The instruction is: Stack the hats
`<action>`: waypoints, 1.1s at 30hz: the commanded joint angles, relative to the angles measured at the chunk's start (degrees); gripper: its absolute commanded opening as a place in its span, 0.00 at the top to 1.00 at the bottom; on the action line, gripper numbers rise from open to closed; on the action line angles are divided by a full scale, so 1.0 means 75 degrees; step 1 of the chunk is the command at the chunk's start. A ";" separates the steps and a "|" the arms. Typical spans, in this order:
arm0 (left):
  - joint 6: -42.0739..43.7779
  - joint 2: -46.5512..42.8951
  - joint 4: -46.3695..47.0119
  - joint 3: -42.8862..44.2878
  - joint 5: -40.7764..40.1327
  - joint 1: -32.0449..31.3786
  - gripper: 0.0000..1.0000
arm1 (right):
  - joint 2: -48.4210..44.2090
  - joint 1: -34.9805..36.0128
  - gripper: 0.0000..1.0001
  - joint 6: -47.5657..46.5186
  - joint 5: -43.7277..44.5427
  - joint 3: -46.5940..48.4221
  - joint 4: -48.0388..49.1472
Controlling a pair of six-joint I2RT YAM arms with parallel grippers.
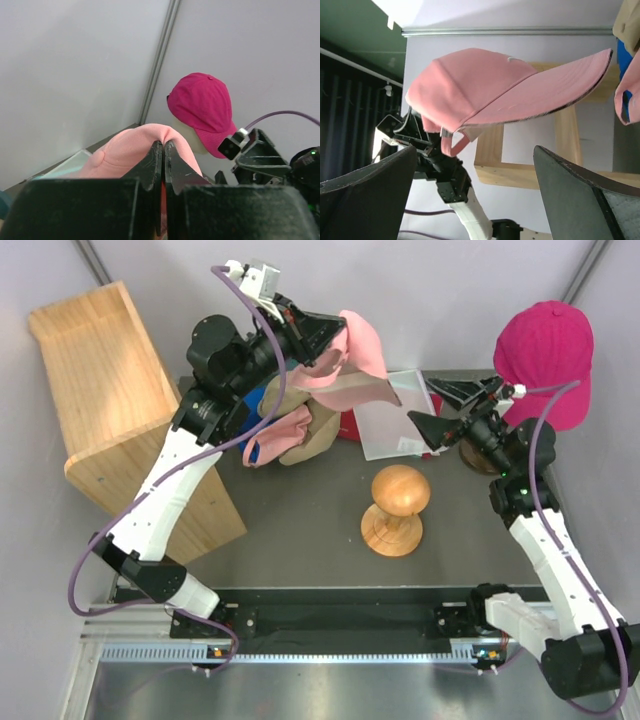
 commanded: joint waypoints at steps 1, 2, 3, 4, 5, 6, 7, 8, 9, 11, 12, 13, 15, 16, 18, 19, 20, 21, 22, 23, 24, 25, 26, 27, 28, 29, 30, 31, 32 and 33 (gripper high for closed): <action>-0.0195 -0.0057 0.1081 0.0082 0.0175 -0.0292 1.00 | -0.0261 0.0120 0.02 0.1050 -0.0016 -0.0455 0.0623; -0.0231 -0.0022 0.1140 0.0117 0.0210 -0.0340 1.00 | -0.0261 0.0143 0.02 0.1249 -0.0004 -0.0596 0.0891; -0.0254 0.0024 0.1210 0.0129 0.0222 -0.0386 1.00 | -0.0250 0.0167 0.02 0.1483 0.0042 -0.0725 0.1172; -0.0254 0.0060 0.1234 0.0140 0.0257 -0.0515 1.00 | -0.0226 0.0190 0.02 0.1532 0.0054 -0.0865 0.1233; -0.0278 0.0072 0.1257 0.0164 0.0280 -0.0574 1.00 | -0.0215 0.0190 0.02 0.1567 0.0043 -0.0936 0.1303; -0.0313 0.0130 0.1304 0.0175 0.0339 -0.0609 1.00 | -0.0168 0.0190 0.02 0.1637 0.0031 -0.1065 0.1536; -0.0452 0.0165 0.1339 0.0187 0.0560 -0.0679 1.00 | -0.0133 0.0179 0.02 0.1696 0.0020 -0.1147 0.1678; -0.0535 0.0177 0.1374 0.0199 0.0678 -0.0680 1.00 | -0.0098 0.0179 0.02 0.1731 0.0089 -0.1229 0.1818; -0.0617 0.0177 0.1421 0.0176 0.0795 -0.0715 1.00 | -0.0086 0.0179 0.02 0.1813 0.0125 -0.1334 0.2040; -0.0863 0.0154 0.1433 0.0176 0.1170 -0.0739 1.00 | 0.0008 0.0190 0.02 0.1860 0.0206 -0.1405 0.2287; -0.1038 0.0119 0.1433 0.0176 0.1287 -0.0739 1.00 | 0.0031 0.0179 0.02 0.1872 0.0207 -0.1417 0.2358; -0.1109 0.0084 0.1352 0.0176 0.1393 -0.0739 1.00 | 0.0055 0.0179 0.02 0.1884 0.0230 -0.1417 0.2475; -0.1261 0.0002 0.1258 0.0222 0.1709 -0.0727 1.00 | 0.0148 0.0179 0.03 0.1931 0.0219 -0.1406 0.2558; -0.1320 -0.0045 0.1199 0.0222 0.1815 -0.0738 1.00 | 0.0172 0.0179 0.04 0.1942 0.0219 -0.1429 0.2686; -0.1484 -0.0162 0.1129 0.0199 0.2026 -0.0739 1.00 | 0.0242 0.0179 0.06 0.1966 0.0184 -0.1476 0.2803; -0.1508 -0.0186 0.1094 0.0164 0.2061 -0.0727 1.00 | 0.0266 0.0179 0.07 0.1989 0.0183 -0.1522 0.2885; -0.1531 -0.0267 0.1024 0.0152 0.2097 -0.0738 1.00 | 0.0301 0.0179 0.11 0.2071 0.0207 -0.1558 0.3072; -0.1566 -0.0291 0.0988 0.0140 0.2143 -0.0739 1.00 | 0.0313 0.0179 0.14 0.2106 0.0230 -0.1639 0.3178; -0.1578 -0.0326 0.0976 0.0117 0.2167 -0.0739 1.00 | 0.0336 0.0179 0.18 0.2118 0.0242 -0.1663 0.3260; -0.1579 -0.0385 0.0965 0.0047 0.2214 -0.0739 1.00 | 0.0336 0.0179 0.26 0.2072 0.0219 -0.1663 0.3307; -0.1567 -0.0420 0.0918 0.0012 0.2272 -0.0739 1.00 | 0.0325 0.0179 0.31 0.2048 0.0219 -0.1663 0.3320; -0.1567 -0.0432 0.0883 -0.0023 0.2319 -0.0739 1.00 | 0.0313 0.0179 0.35 0.1990 0.0219 -0.1652 0.3320; -0.1532 -0.0444 0.0824 -0.0012 0.2389 -0.0739 1.00 | 0.0267 0.0179 0.44 0.1885 0.0195 -0.1663 0.3273; -0.1508 -0.0421 0.0754 0.0023 0.2576 -0.0739 1.00 | 0.0243 0.0179 0.49 0.1838 0.0184 -0.1710 0.3261; -0.1497 -0.0409 0.0498 0.0116 0.2682 -0.0739 1.00 | 0.0196 0.0179 0.55 0.1814 0.0195 -0.1745 0.3249; -0.1462 -0.0339 0.0403 0.0163 0.2764 -0.0727 1.00 | 0.0080 0.0179 0.65 0.1802 0.0195 -0.1803 0.3238; -0.1403 -0.0315 0.0135 0.0222 0.2858 -0.0727 1.00 | 0.0009 0.0190 0.71 0.1767 0.0218 -0.1920 0.3191; -0.1345 -0.0280 -0.0042 0.0350 0.3010 -0.0727 1.00 | -0.0085 0.0179 0.76 0.1744 0.0242 -0.1991 0.3156; -0.1275 -0.0233 -0.0252 0.0409 0.3023 -0.0727 1.00 | -0.0294 0.0179 0.87 0.1639 0.0323 -0.2038 0.3086; -0.1077 -0.0233 -0.0440 0.0445 0.3034 -0.0715 1.00 | -0.0412 0.0179 0.92 0.1545 0.0359 -0.2120 0.2876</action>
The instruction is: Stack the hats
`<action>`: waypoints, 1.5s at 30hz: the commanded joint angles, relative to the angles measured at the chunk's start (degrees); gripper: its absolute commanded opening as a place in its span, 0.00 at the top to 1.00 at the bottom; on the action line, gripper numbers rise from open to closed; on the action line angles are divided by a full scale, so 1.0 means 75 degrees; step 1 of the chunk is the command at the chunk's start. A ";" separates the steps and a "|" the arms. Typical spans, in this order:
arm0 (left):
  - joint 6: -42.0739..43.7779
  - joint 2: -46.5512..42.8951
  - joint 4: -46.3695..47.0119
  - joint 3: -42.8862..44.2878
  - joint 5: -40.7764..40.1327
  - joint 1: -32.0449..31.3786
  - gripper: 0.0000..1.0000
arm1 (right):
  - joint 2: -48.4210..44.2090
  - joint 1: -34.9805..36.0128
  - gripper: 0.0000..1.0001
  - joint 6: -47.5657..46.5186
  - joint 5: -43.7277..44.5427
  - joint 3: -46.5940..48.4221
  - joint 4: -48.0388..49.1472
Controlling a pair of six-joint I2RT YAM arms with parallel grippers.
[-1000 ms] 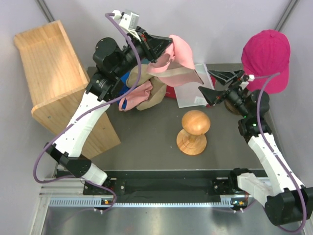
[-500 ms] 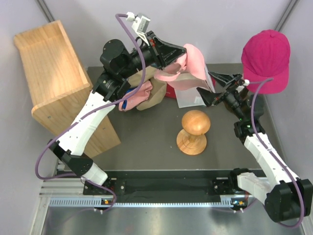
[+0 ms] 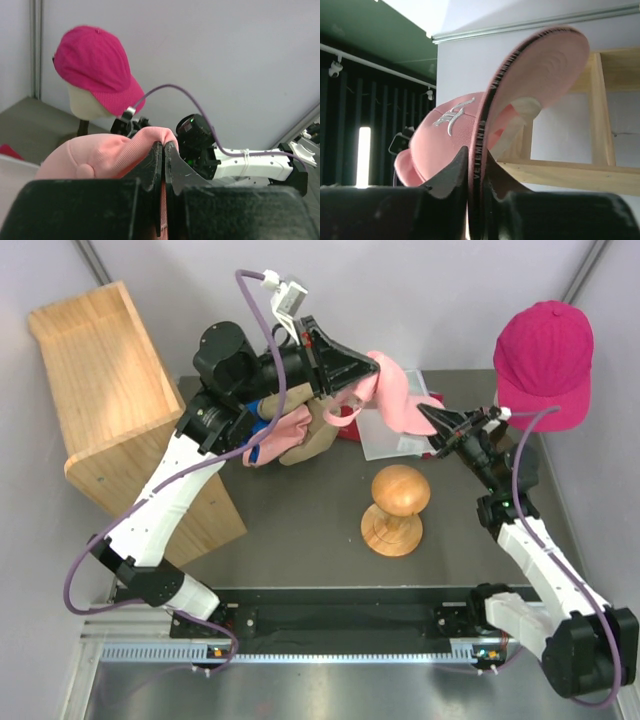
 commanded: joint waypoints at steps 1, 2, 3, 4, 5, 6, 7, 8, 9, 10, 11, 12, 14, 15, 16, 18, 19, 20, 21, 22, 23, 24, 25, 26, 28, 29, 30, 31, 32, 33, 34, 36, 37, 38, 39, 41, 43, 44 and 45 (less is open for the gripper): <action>0.0440 -0.0110 -0.0961 0.0451 0.0365 0.0016 1.00 | -0.0681 0.0088 0.97 -0.0469 0.0158 -0.0270 -0.0036; 0.0557 -0.0134 -0.1186 0.0463 0.0295 0.0040 1.00 | -0.0891 0.0077 1.00 -0.0679 0.0205 -0.0317 -0.0130; 0.0779 -0.0169 -0.1386 0.0451 0.0236 0.0098 0.97 | -0.0998 0.0065 1.00 -0.0785 0.0240 -0.0421 -0.0178; 0.0897 -0.0204 -0.1863 0.0393 0.0120 0.0122 0.87 | -0.1126 0.0030 1.00 -0.0902 0.0264 -0.0469 -0.0341; 0.1003 -0.0332 -0.2065 0.0334 -0.0125 0.0180 0.71 | -0.1394 0.0006 1.00 -0.1124 0.0333 -0.0527 -0.0412; 0.1224 -0.0403 -0.2241 0.0264 -0.0290 0.0273 0.58 | -0.1536 -0.0017 1.00 -0.1208 0.0380 -0.0714 -0.0424; 0.1319 -0.0496 -0.2371 0.0078 -0.0419 0.0344 0.36 | -0.1700 -0.0075 1.00 -0.1278 0.0427 -0.0797 -0.0540; 0.1401 -0.0694 -0.2639 -0.0017 -0.0664 0.0414 0.26 | -0.1992 -0.0099 1.00 -0.1453 0.0463 -0.0937 -0.0681; 0.1530 -0.0812 -0.2734 -0.0122 -0.0759 0.0601 0.20 | -0.2146 -0.0181 1.00 -0.1524 0.0451 -0.1019 -0.0810; 0.1589 -0.0930 -0.2817 -0.0355 -0.0888 0.0707 0.09 | -0.2298 -0.0205 1.00 -0.1606 0.0451 -0.1078 -0.0962; 0.1659 -0.1186 -0.3015 -0.0508 -0.1342 0.0812 0.04 | -0.2555 -0.0228 1.00 -0.1665 0.0440 -0.1230 -0.1335; 0.1811 -0.1328 -0.3075 -0.0672 -0.1578 0.1011 0.01 | -0.2685 -0.0240 1.00 -0.1689 0.0451 -0.1324 -0.1420; 0.1929 -0.1750 -0.3111 -0.1188 -0.2187 0.1164 0.01 | -0.3082 -0.0252 1.00 -0.1828 0.0498 -0.1453 -0.1932; 0.1988 -0.1867 -0.3052 -0.1514 -0.2689 0.1246 0.01 | -0.3201 -0.0263 1.00 -0.1911 0.0510 -0.1477 -0.2145; 0.1988 -0.2077 -0.2959 -0.1669 -0.2845 0.1259 0.01 | -0.3387 -0.0275 1.00 -0.2016 0.0498 -0.1489 -0.2275; 0.1895 -0.2196 -0.2584 -0.2043 -0.2928 0.1259 0.01 | -0.3553 -0.0333 1.00 -0.2075 0.0498 -0.1524 -0.2533; 0.1825 -0.2185 -0.2467 -0.2115 -0.2859 0.1270 0.01 | -0.3704 -0.0357 1.00 -0.2168 0.0498 -0.1524 -0.2650; 0.1697 -0.2138 -0.2350 -0.2185 -0.2754 0.1270 0.01 | -0.3787 -0.0380 1.00 -0.2239 0.0498 -0.1536 -0.2871; 0.1614 -0.2091 -0.2198 -0.2279 -0.2544 0.1259 0.01 | -0.3881 -0.0473 1.00 -0.2344 0.0510 -0.1559 -0.2966; 0.1520 -0.1952 -0.2092 -0.2326 -0.2414 0.1259 0.01 | -0.4067 -0.0532 1.00 -0.2589 0.0521 -0.1571 -0.3130; 0.1345 -0.1892 -0.1998 -0.2373 -0.2308 0.1259 0.01 | -0.4173 -0.0591 1.00 -0.2696 0.0522 -0.1606 -0.3282; 0.1239 -0.1834 -0.1754 -0.2512 -0.2191 0.1259 0.01 | -0.4267 -0.0719 1.00 -0.2801 0.0510 -0.1652 -0.3481; 0.1122 -0.1729 -0.1623 -0.2583 -0.1958 0.1247 0.01 | -0.4512 -0.0778 1.00 -0.2965 0.0521 -0.1699 -0.3553; 0.0947 -0.1670 -0.1518 -0.2665 -0.1898 0.1189 0.01 | -0.4630 -0.0849 1.00 -0.3047 0.0533 -0.1769 -0.3634; 0.0922 -0.1495 -0.1364 -0.2795 -0.1990 0.1025 0.01 | -0.5016 -0.1001 1.00 -0.3200 0.0568 -0.1898 -0.4010; 0.1026 -0.1412 -0.1388 -0.2760 -0.2049 0.0781 0.01 | -0.5157 -0.1071 1.00 -0.3224 0.0592 -0.1957 -0.4103; 0.1097 -0.1226 -0.1457 -0.2667 -0.2107 0.0651 0.01 | -0.5286 -0.1095 1.00 -0.3212 0.0592 -0.2004 -0.4382; 0.1214 -0.1131 -0.1597 -0.2608 -0.2189 0.0533 0.01 | -0.5485 -0.1107 1.00 -0.3189 0.0592 -0.2121 -0.4501; 0.1226 -0.1037 -0.1622 -0.2526 -0.2178 0.0358 0.01 | -0.5603 -0.1119 1.00 -0.3189 0.0603 -0.2180 -0.4584; 0.1238 -0.0897 -0.1634 -0.2526 -0.2167 0.0298 0.01 | -0.5743 -0.1119 1.00 -0.3235 0.0638 -0.2203 -0.4724; 0.1227 -0.0838 -0.1599 -0.2537 -0.2178 0.0228 0.01 | -0.5977 -0.1119 1.00 -0.3282 0.0732 -0.2239 -0.5143; 0.1238 -0.0662 -0.1587 -0.2537 -0.2190 0.0006 0.01 | -0.6212 -0.1119 1.00 -0.3376 0.0837 -0.2286 -0.5473; 0.1227 -0.0603 -0.1587 -0.2549 -0.2190 -0.0065 0.01 | -0.6422 -0.1142 1.00 -0.3400 0.0931 -0.2332 -0.5765; 0.1180 -0.0533 -0.1529 -0.2630 -0.2155 -0.0216 0.01 | -0.6541 -0.1131 1.00 -0.3435 0.1013 -0.2344 -0.5942; 0.1110 -0.0428 -0.1470 -0.2712 -0.2132 -0.0288 0.01 | -0.6658 -0.1131 1.00 -0.3481 0.1107 -0.2368 -0.6071; 0.0922 -0.0310 -0.1237 -0.2981 -0.2062 -0.0474 0.01 | -0.6998 -0.1131 1.00 -0.3552 0.1458 -0.2403 -0.6434; 0.0863 -0.0123 -0.1154 -0.3099 -0.2049 -0.0592 0.01 | -0.7221 -0.1142 1.00 -0.3634 0.1715 -0.2461 -0.6634; 0.0852 -0.0064 -0.1153 -0.3135 -0.2049 -0.0686 0.01 | -0.7245 -0.1131 1.00 -0.3669 0.1775 -0.2473 -0.6867; 0.0840 0.0041 -0.1142 -0.3158 -0.2038 -0.0721 0.01 | -0.7268 -0.1142 1.00 -0.3774 0.1833 -0.2450 -0.7055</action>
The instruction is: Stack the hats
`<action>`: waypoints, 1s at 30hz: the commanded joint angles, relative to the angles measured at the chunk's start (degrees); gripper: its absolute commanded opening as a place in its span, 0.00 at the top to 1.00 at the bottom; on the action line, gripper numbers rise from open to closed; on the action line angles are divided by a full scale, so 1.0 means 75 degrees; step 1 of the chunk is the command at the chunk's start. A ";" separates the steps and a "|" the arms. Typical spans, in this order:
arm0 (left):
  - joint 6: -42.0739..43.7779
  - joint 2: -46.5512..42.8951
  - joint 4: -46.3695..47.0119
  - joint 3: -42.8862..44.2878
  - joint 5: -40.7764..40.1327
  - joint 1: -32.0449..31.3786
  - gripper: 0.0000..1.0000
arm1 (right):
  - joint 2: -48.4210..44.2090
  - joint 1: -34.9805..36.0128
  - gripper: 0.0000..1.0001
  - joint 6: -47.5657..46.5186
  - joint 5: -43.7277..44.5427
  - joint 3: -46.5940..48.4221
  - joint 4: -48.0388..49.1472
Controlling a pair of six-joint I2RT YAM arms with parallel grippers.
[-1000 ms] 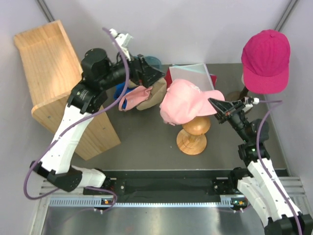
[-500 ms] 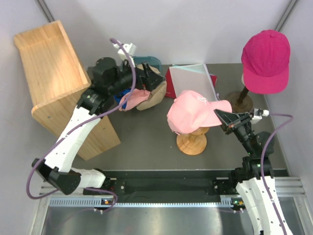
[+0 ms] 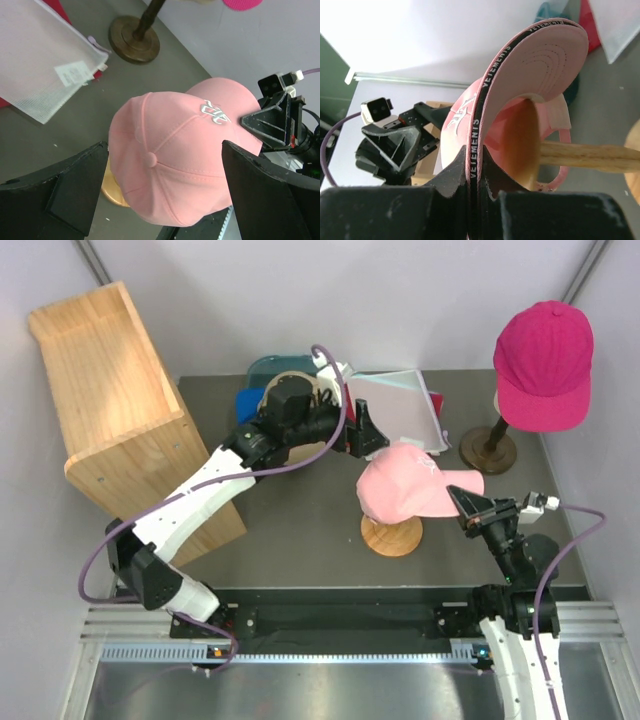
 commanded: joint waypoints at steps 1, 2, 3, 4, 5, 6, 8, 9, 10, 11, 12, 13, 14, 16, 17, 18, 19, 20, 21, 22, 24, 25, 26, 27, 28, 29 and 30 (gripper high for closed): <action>-0.0157 0.0342 0.0578 -0.0223 0.0148 -0.0238 0.01 | -0.0198 -0.0055 1.00 -0.0371 0.0519 0.0039 -0.0925; -0.0157 0.0377 0.0590 -0.0294 0.0171 -0.0273 0.01 | -0.0175 -0.0055 1.00 -0.0441 0.0555 0.0062 -0.1066; -0.0157 0.0493 0.0578 -0.0341 0.0230 -0.0285 0.01 | -0.0117 -0.0055 1.00 -0.0569 0.0579 0.0109 -0.1334; -0.0134 0.0541 0.0590 -0.0376 0.0242 -0.0308 0.01 | -0.0070 -0.0067 1.00 -0.0640 0.0695 0.0226 -0.1499; -0.0133 0.0600 0.0590 -0.0458 0.0288 -0.0332 0.01 | -0.0035 -0.0067 1.00 -0.0722 0.0789 0.0343 -0.1756; -0.0133 0.0693 0.0590 -0.0505 0.0312 -0.0344 0.01 | 0.0059 -0.0067 0.97 -0.0897 0.0917 0.0448 -0.2281; -0.0145 0.0787 0.0601 -0.0598 0.0417 -0.0390 0.01 | 0.0106 -0.0067 0.92 -0.1097 0.1316 0.0858 -0.2823; -0.0157 0.0834 0.0601 -0.0634 0.0441 -0.0391 0.01 | 0.0141 -0.0067 0.90 -0.1249 0.1468 0.1010 -0.3034; -0.0192 0.0846 0.0601 -0.0657 0.0487 -0.0414 0.01 | 0.0165 -0.0055 0.79 -0.1308 0.1759 0.1302 -0.3453; -0.0192 0.0869 0.0613 -0.0704 0.0523 -0.0414 0.01 | 0.0188 -0.0055 0.71 -0.1355 0.1878 0.1444 -0.3620; -0.0215 0.0893 0.0613 -0.0739 0.0569 -0.0426 0.01 | 0.0223 -0.0055 0.63 -0.1448 0.1972 0.1573 -0.3807; -0.0262 0.0905 0.0659 -0.0763 0.0593 -0.0449 0.01 | 0.0258 -0.0055 0.42 -0.1531 0.2101 0.1783 -0.3995; -0.0297 0.0916 0.0706 -0.0798 0.0640 -0.0461 0.01 | 0.0305 -0.0055 0.33 -0.1589 0.2125 0.1866 -0.4078; -0.0356 0.0975 0.0707 -0.0786 0.0687 -0.0507 0.01 | 0.0481 -0.0055 0.16 -0.1812 0.2126 0.2089 -0.4149; -0.0379 0.0987 0.0695 -0.0775 0.0664 -0.0531 0.01 | 0.0551 -0.0044 0.11 -0.1894 0.2103 0.2136 -0.4184; -0.0403 0.0998 0.0707 -0.0775 0.0675 -0.0520 0.01 | 0.0726 -0.0044 0.07 -0.2022 0.2091 0.2218 -0.4254; -0.0449 0.0999 0.0695 -0.0775 0.0664 -0.0531 0.01 | 0.0797 -0.0044 0.01 -0.2093 0.2114 0.2393 -0.4371; -0.0438 0.0999 0.0660 -0.0752 0.0641 -0.0531 0.01 | 0.0891 -0.0044 0.00 -0.2175 0.2126 0.2499 -0.4523; -0.0426 0.0975 0.0648 -0.0751 0.0617 -0.0531 0.01 | 0.1019 -0.0044 0.01 -0.2362 0.2126 0.2616 -0.4617; -0.0380 0.0975 0.0625 -0.0751 0.0594 -0.0531 0.01 | 0.1055 -0.0044 0.00 -0.2456 0.2323 0.2838 -0.4687; -0.0344 0.0975 0.0578 -0.0751 0.0628 -0.0531 0.01 | 0.1056 -0.0044 0.01 -0.2574 0.2453 0.2980 -0.4851; -0.0310 0.0998 0.0578 -0.0740 0.0675 -0.0531 0.02 | 0.1021 -0.0055 0.00 -0.2516 0.2558 0.2969 -0.4852; -0.0298 0.1010 0.0555 -0.0740 0.0745 -0.0531 0.02 | 0.0997 -0.0055 0.01 -0.2446 0.2582 0.2934 -0.4852; -0.0297 0.1033 0.0554 -0.0751 0.0815 -0.0531 0.03 | 0.0927 -0.0044 0.00 -0.2225 0.2583 0.2864 -0.4794; -0.0263 0.1034 0.0531 -0.0751 0.0862 -0.0531 0.03 | 0.0892 -0.0055 0.01 -0.2107 0.2525 0.2794 -0.4817; -0.0216 0.1034 0.0496 -0.0751 0.0886 -0.0531 0.05 | 0.0903 -0.0044 0.02 -0.2036 0.2524 0.2805 -0.4875; -0.0169 0.1045 0.0438 -0.0728 0.0910 -0.0531 0.06 | 0.0915 -0.0044 0.03 -0.1885 0.2547 0.3025 -0.5328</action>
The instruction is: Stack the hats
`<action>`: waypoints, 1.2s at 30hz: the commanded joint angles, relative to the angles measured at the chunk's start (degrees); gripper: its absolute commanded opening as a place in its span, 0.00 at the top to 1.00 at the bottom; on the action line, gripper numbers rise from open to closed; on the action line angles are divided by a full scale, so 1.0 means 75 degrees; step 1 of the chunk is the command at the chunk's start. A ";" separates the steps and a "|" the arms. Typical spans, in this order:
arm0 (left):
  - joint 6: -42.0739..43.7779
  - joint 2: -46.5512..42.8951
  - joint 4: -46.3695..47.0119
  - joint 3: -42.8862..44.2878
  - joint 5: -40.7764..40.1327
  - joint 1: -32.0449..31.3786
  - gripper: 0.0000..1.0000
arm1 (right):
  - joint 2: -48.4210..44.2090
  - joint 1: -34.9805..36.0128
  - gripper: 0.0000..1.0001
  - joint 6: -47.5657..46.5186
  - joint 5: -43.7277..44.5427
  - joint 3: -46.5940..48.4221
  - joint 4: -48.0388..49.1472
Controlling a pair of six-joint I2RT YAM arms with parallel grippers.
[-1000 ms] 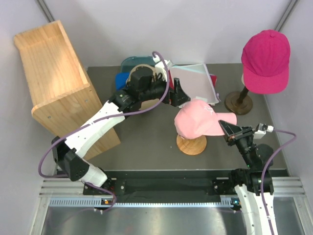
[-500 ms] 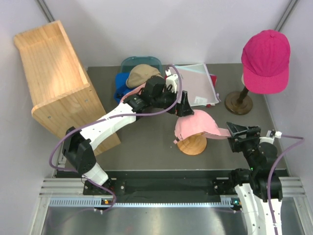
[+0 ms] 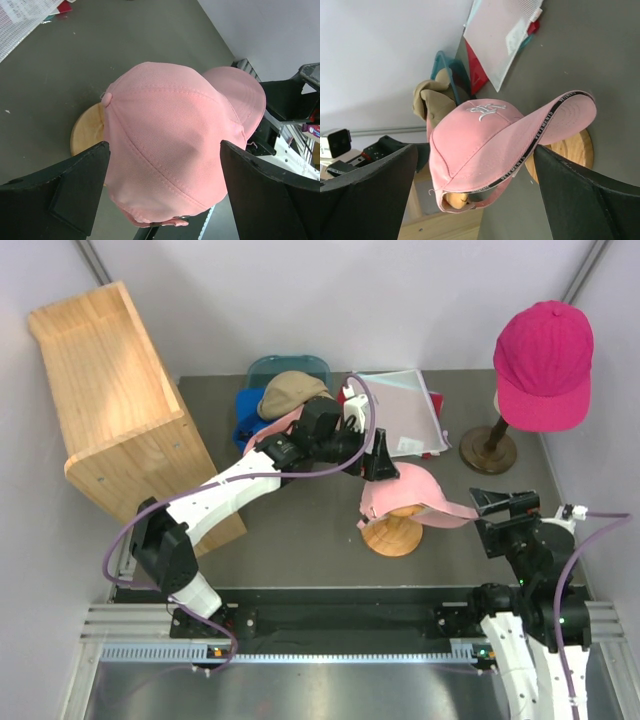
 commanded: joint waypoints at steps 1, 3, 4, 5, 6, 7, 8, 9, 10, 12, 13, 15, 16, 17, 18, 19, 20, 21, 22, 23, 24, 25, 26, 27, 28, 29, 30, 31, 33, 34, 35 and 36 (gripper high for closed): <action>0.0256 0.0017 0.0074 0.0073 0.0318 -0.0033 0.06 | -0.0006 -0.0058 0.04 0.0355 0.0324 0.0611 -0.0945; 0.0351 -0.0053 -0.0056 0.0226 0.0365 -0.0033 0.07 | 0.0285 -0.0047 0.04 0.0298 0.0499 0.1415 -0.1729; 0.0432 -0.0088 -0.0022 0.0214 0.0319 -0.0033 0.07 | 0.0427 -0.0046 0.04 0.0181 0.0814 0.1723 -0.2523; 0.0468 -0.0135 0.0013 0.0145 0.0295 -0.0033 0.06 | 0.0567 -0.0046 0.04 0.0075 0.1002 0.2004 -0.2960; 0.0515 -0.0182 0.0060 0.0086 0.0272 -0.0033 0.06 | 0.0801 -0.0058 0.03 -0.0158 0.1178 0.2436 -0.3231; 0.0550 -0.0171 0.0083 0.0039 0.0283 -0.0033 0.06 | 0.0884 -0.0047 0.02 -0.0241 0.1424 0.2580 -0.3489; 0.0550 -0.0159 0.0084 0.0015 0.0318 -0.0033 0.06 | 0.0897 -0.0046 0.02 -0.0323 0.1507 0.2686 -0.3491; 0.0539 -0.0147 0.0061 0.0004 0.0342 -0.0033 0.06 | 0.0885 -0.0046 0.02 -0.0359 0.1566 0.2733 -0.3422; 0.0492 -0.0147 0.0072 -0.0020 0.0342 -0.0044 0.06 | 0.0885 -0.0046 0.04 -0.0382 0.1578 0.2699 -0.3270; 0.0457 -0.0217 0.0095 -0.0055 0.0260 -0.0068 0.06 | 0.0955 -0.0058 0.05 -0.0499 0.1509 0.2489 -0.2860; 0.0468 -0.0252 0.0084 -0.0090 0.0225 -0.0080 0.06 | 0.1002 -0.0047 0.05 -0.0546 0.1392 0.2418 -0.2731; 0.0492 -0.0346 -0.0010 -0.0114 0.0096 -0.0091 0.05 | 0.1235 -0.0047 0.06 -0.0874 0.1065 0.2173 -0.2123; 0.0480 -0.0370 -0.0022 -0.0102 0.0073 -0.0080 0.05 | 0.1329 -0.0058 0.06 -0.0991 0.0842 0.2055 -0.1888; 0.0480 -0.0428 -0.0057 -0.0090 0.0061 -0.0080 0.05 | 0.1423 -0.0047 0.06 -0.1247 0.0562 0.1915 -0.1561; 0.0410 -0.0463 -0.0080 -0.0102 0.0026 -0.0080 0.05 | 0.1587 -0.0058 0.09 -0.1435 0.0118 0.1658 -0.0908; 0.0375 -0.0499 -0.0080 -0.0125 0.0014 -0.0103 0.05 | 0.1693 -0.0058 0.11 -0.1588 -0.0084 0.1551 -0.0577; 0.0363 -0.0592 -0.0069 -0.0160 -0.0009 -0.0126 0.05 | 0.1810 -0.0047 0.12 -0.1822 -0.0306 0.1457 -0.0353; 0.0328 -0.0627 -0.0057 -0.0195 -0.0103 -0.0185 0.05 | 0.1996 -0.0058 0.13 -0.1952 -0.0436 0.1317 -0.0038; 0.0316 -0.0663 -0.0034 -0.0335 -0.0138 -0.0197 0.05 | 0.2068 -0.0058 0.13 -0.2081 -0.0460 0.1246 0.0093; 0.0293 -0.0721 -0.0033 -0.0394 -0.0173 -0.0232 0.05 | 0.2115 -0.0047 0.13 -0.2360 -0.0507 0.1164 0.0268; 0.0258 -0.0756 -0.0033 -0.0453 -0.0209 -0.0290 0.05 | 0.2162 -0.0046 0.13 -0.2467 -0.0612 0.1001 0.0583; 0.0246 -0.0780 -0.0045 -0.0570 -0.0279 -0.0325 0.05 | 0.2186 -0.0046 0.13 -0.2515 -0.0717 0.0907 0.0726; 0.0246 -0.0850 -0.0057 -0.0617 -0.0326 -0.0372 0.05 | 0.2174 -0.0058 0.14 -0.2620 -0.0892 0.0766 0.0982; 0.0246 -0.0885 -0.0057 -0.0664 -0.0373 -0.0442 0.05 | 0.2174 -0.0047 0.14 -0.2644 -0.1277 0.0463 0.1205; 0.0234 -0.0909 -0.0080 -0.0746 -0.0443 -0.0478 0.05 | 0.2186 -0.0046 0.14 -0.2610 -0.1409 0.0344 0.1324; 0.0234 -0.0990 -0.0092 -0.0770 -0.0478 -0.0501 0.05 | 0.2209 -0.0046 0.14 -0.2551 -0.1537 0.0239 0.1336; 0.0234 -0.1014 -0.0104 -0.0805 -0.0513 -0.0560 0.05 | 0.2209 -0.0046 0.15 -0.2562 -0.1771 0.0064 0.1337; 0.0234 -0.1049 -0.0127 -0.0898 -0.0548 -0.0583 0.05 | 0.2186 -0.0046 0.15 -0.2586 -0.1808 0.0027 0.1186; 0.0223 -0.1178 -0.0162 -0.1015 -0.0689 -0.0677 0.05 | 0.2093 -0.0023 0.16 -0.2726 -0.1867 -0.0043 0.0928; 0.0222 -0.1225 -0.0162 -0.1155 -0.0724 -0.0712 0.05 | 0.2057 -0.0035 0.16 -0.2773 -0.1879 -0.0032 0.0776; 0.0234 -0.1318 -0.0162 -0.1238 -0.0806 -0.0759 0.05 | 0.2034 -0.0011 0.16 -0.2866 -0.1937 -0.0125 0.0531; 0.0234 -0.1366 -0.0151 -0.1378 -0.0853 -0.0841 0.05 | 0.2010 0.0000 0.16 -0.2902 -0.2053 -0.0195 0.0447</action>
